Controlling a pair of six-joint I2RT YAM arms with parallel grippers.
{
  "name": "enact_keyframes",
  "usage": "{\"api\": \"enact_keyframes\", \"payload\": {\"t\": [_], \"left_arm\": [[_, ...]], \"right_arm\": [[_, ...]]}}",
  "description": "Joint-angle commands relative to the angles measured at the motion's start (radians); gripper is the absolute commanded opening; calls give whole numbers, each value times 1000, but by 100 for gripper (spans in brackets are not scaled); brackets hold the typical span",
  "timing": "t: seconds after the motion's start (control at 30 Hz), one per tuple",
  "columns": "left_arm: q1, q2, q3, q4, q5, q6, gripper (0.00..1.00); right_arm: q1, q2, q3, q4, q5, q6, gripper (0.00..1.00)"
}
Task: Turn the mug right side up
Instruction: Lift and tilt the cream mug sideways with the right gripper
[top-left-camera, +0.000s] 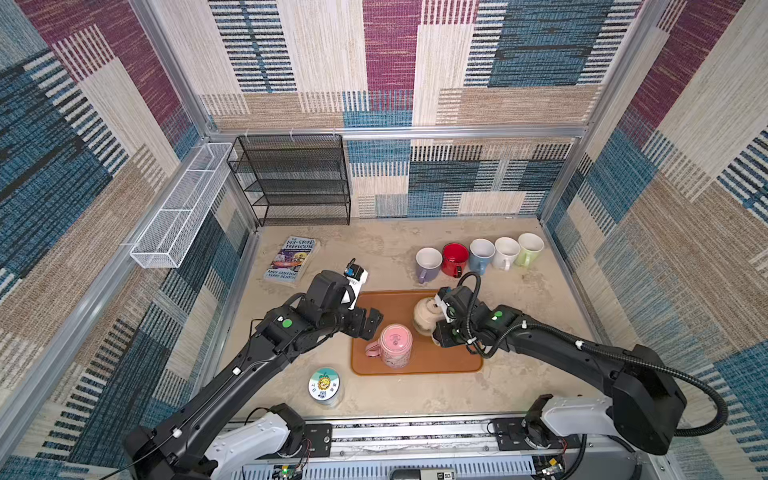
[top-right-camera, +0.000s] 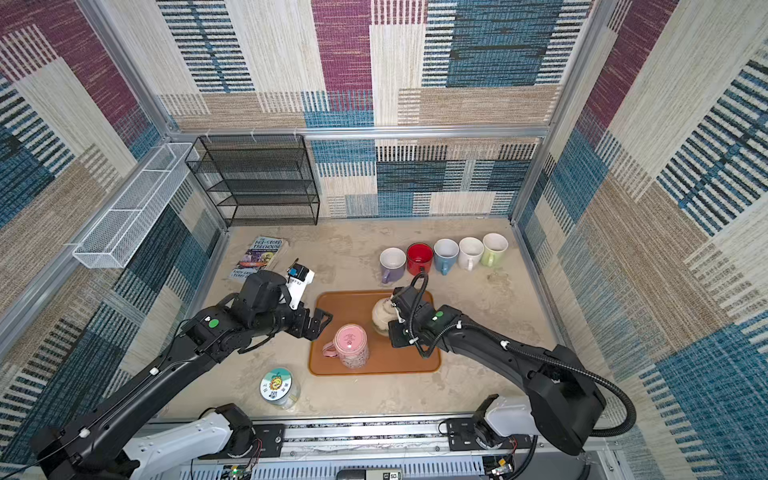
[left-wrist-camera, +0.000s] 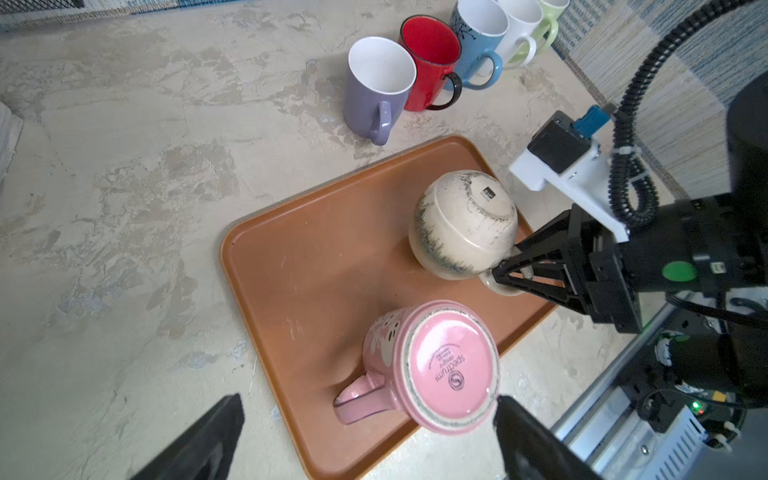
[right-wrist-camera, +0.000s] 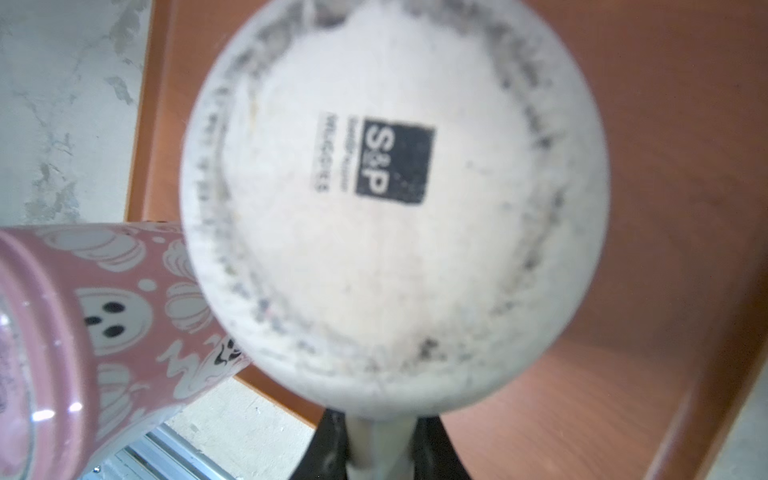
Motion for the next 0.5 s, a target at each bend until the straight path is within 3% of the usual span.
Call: {"api": "enact_keyframes", "payload": {"t": [0.0, 0.23, 0.47], "left_arm": [[0, -3, -7, 71, 47, -36, 99], [6, -35, -81, 220, 144, -115, 96], [13, -95, -159, 390, 246, -188, 84]], "right_arm": [[-27, -50, -18, 144, -93, -3, 0], [-98, -152, -69, 268, -220, 11, 0], [-166, -236, -111, 410, -359, 47, 0]]}}
